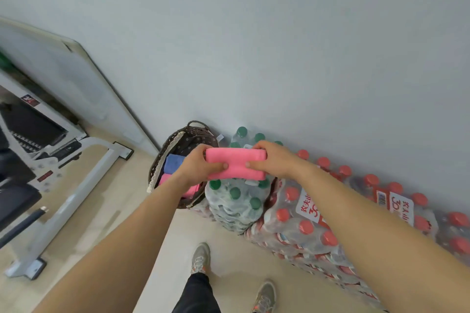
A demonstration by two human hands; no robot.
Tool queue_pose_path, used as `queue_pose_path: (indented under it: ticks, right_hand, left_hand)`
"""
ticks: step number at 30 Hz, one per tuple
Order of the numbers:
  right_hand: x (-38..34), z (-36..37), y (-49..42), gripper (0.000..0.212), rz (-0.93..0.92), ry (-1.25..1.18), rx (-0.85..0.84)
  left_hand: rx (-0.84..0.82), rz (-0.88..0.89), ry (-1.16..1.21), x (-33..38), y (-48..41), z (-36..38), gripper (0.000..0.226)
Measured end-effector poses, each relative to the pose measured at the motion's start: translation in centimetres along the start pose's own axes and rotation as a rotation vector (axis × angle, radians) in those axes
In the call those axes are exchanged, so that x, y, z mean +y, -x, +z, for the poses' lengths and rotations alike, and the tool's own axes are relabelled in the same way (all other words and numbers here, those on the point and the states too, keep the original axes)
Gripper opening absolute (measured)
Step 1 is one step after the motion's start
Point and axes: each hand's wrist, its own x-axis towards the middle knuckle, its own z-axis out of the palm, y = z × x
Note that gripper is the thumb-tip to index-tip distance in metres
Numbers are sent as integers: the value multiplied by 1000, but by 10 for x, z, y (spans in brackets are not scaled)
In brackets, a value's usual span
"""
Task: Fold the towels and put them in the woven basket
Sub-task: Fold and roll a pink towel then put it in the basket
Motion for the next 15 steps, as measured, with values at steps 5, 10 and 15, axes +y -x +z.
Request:
queue_pose_path:
  ticks: [5,10,15]
  right_hand:
    - [-59,52,-65,51,51,-149,85]
    - [-92,103,-133,48,208,-216,323]
    - [-96,160,-191,26,316,-133,433]
  left_hand:
    - [179,-110,66,-40,-42,-58,62]
    - [339,-225,-18,-79,-99,-93,68]
    - [338,-107,-223,-103,-134,-95,34]
